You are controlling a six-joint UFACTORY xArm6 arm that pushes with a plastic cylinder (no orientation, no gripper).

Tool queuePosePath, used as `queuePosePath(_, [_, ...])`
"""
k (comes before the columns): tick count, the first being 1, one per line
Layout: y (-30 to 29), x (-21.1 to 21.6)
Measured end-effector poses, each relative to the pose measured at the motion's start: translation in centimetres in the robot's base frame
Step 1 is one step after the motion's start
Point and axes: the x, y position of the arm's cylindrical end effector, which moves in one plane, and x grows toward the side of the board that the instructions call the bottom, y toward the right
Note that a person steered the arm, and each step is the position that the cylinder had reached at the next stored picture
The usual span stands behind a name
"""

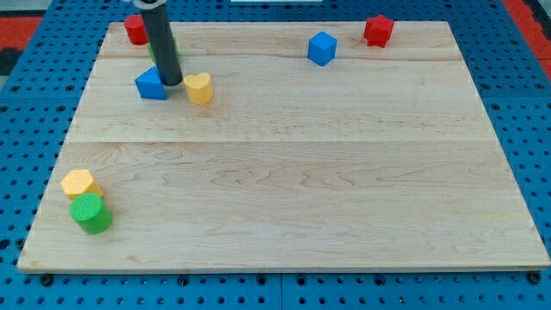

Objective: Push the yellow heart to the bottom right corner of the board

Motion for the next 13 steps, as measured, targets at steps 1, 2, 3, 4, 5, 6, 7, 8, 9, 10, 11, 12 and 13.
queuePosePath(1, [5.8,1.1])
queuePosePath(2, [8.7,0.5])
queuePosePath(3, [8.4,-1.0])
queuePosePath(4, [9.3,-1.5])
queuePosePath(5, [12.6,-0.5])
queuePosePath(6, [17.2,0.8])
queuePosePath(7, [18.2,-1.3])
queuePosePath(8, [20.0,2.8])
queuePosePath(9, [20.7,6.5])
queuePosePath(10, [19.4,4.7])
queuePosePath(11, [17.5,7.6])
queuePosePath(12, [21.8,11.2])
queuePosePath(13, [28.8,13.6])
